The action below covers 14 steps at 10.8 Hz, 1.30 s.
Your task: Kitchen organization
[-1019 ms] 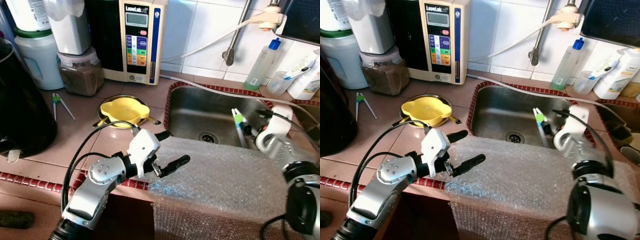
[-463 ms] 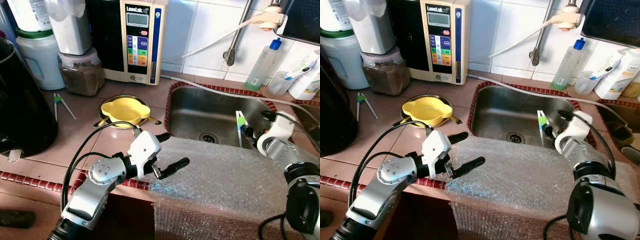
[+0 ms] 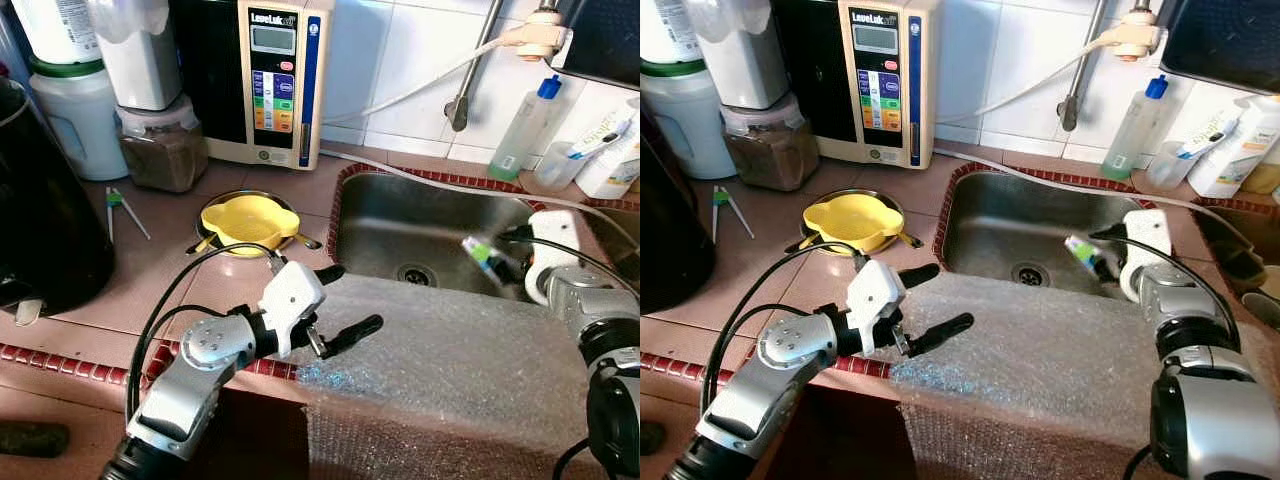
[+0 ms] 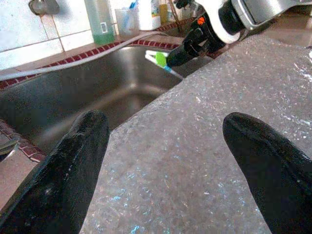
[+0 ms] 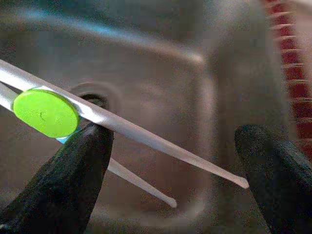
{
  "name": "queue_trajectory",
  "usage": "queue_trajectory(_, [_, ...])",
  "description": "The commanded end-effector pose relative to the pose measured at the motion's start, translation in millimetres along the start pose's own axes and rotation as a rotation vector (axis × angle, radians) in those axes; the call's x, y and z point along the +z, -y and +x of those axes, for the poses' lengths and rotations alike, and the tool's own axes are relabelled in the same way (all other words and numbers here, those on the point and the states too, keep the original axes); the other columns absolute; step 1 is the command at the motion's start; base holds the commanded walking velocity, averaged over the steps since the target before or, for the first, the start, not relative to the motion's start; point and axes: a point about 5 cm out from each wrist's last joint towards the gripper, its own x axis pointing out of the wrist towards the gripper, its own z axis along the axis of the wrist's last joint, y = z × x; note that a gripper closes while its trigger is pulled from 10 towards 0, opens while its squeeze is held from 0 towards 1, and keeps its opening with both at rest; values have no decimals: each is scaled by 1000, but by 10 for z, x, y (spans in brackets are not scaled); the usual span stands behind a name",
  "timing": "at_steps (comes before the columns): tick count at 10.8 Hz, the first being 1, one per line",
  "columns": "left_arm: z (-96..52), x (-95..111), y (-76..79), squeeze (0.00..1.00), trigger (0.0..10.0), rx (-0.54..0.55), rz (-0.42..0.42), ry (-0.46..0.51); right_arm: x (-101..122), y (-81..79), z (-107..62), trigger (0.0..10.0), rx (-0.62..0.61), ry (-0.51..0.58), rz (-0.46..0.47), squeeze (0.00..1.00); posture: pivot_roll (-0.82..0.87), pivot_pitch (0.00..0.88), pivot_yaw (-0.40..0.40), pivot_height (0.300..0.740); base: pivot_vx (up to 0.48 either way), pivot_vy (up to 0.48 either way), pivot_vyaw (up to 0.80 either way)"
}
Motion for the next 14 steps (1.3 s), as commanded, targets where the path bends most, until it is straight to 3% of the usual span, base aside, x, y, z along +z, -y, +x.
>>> queue_trajectory(1, [18, 49, 20, 0, 10000, -14, 17, 6, 116, 23, -18, 10000, -7, 43, -44, 0, 132, 0, -59, 740, 0, 0, 0])
queue_trajectory(2, [19, 46, 26, 0, 10000, -17, 17, 5, 139, 82, -28, 10000, -81, 60, -89, 0, 130, 0, -58, 740, 0, 0, 0])
queue_trajectory(3, [20, 44, 29, 0, 10000, -19, 15, 5, 174, 100, -37, 10000, -122, 107, -194, 0, 130, 0, -57, 740, 0, 0, 0])
queue_trajectory(4, [20, 44, 29, 0, 10000, -19, 16, 4, 197, 105, -45, 10000, -106, 98, -245, 0, 130, 0, -57, 740, 0, 0, 0])
queue_trajectory(5, [21, 43, 27, 0, 10000, -18, 17, 4, 195, 23, -27, 10000, -36, 94, -174, 0, 129, 0, -57, 740, 0, 0, 0])
queue_trajectory(6, [25, 43, 29, 0, 10000, -18, 19, 5, 191, 74, -34, 10000, -67, 84, -161, 0, 129, 0, -58, 740, 0, 0, 0])
queue_trajectory(7, [27, 42, 32, 0, 10000, -17, 18, 5, 168, 36, -28, 10000, 4, 71, -143, 0, 129, 0, -59, 740, 0, 0, 0])
queue_trajectory(8, [27, 39, 33, 0, 10000, -15, 16, 6, 206, 76, -42, 10000, -28, 98, -145, 0, 129, 0, -59, 740, 0, 0, 0])
queue_trajectory(10, [29, 55, -3, 0, 10000, 24, 25, 20, 333, 16, -66, 10000, 45, 203, -50, 0, 132, 0, -64, 740, 0, 0, 0])
queue_trajectory(11, [26, 103, -115, 0, 10000, 112, 27, 53, 470, -56, -119, 10000, 102, 334, -8, 0, 134, 0, -67, 740, 0, 0, 0])
queue_trajectory(14, [-64, 167, -309, 0, 10000, 263, 6, 103, 343, -544, -397, 10000, 326, 514, -62, 0, 132, 0, -74, 740, 0, 0, 0])
